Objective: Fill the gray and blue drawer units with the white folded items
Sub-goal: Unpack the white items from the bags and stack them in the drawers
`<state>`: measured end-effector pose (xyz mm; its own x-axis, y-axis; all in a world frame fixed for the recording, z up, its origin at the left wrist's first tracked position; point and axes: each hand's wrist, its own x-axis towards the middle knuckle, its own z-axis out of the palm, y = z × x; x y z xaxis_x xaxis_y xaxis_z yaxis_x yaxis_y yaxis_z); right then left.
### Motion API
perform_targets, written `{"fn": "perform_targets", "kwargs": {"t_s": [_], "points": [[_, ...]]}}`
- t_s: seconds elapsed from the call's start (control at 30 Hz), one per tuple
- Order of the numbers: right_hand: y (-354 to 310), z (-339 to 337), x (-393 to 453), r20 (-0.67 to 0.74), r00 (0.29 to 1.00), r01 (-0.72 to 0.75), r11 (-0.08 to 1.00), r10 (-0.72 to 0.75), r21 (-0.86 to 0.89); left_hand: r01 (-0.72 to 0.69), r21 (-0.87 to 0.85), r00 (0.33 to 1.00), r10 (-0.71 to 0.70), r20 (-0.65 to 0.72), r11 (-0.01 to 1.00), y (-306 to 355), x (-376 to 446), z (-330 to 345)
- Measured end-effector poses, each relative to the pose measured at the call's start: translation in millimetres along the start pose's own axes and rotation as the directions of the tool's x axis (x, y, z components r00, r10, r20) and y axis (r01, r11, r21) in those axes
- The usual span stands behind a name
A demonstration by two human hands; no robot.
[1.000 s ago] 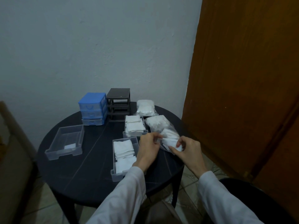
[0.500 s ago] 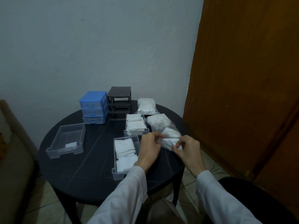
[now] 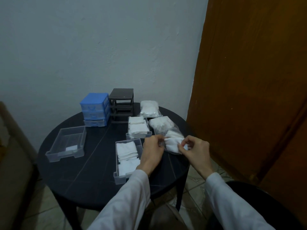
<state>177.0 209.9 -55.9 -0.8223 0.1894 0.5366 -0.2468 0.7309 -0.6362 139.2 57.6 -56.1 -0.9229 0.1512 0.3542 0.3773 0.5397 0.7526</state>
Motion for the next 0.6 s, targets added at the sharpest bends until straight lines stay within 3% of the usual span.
{"fn": "perform_targets", "kwargs": {"t_s": [0.23, 0.5, 0.6], "points": [[-14, -26, 7, 0.016, 0.990, -0.138, 0.961, 0.138, 0.239, -0.031, 0.028, 0.999, 0.030, 0.028, 0.999, 5, -3, -3], [-41, -29, 13, 0.058, 0.990, -0.139, 0.907, 0.127, 0.397, -0.026, -0.031, 0.998, 0.028, 0.049, 0.999, 8, -6, -24], [-51, -19, 14, 0.097, 0.988, -0.153, 0.889, 0.123, 0.433, -0.004, -0.044, 1.000, 0.003, -0.011, 0.999, 2, -13, -46]]}}
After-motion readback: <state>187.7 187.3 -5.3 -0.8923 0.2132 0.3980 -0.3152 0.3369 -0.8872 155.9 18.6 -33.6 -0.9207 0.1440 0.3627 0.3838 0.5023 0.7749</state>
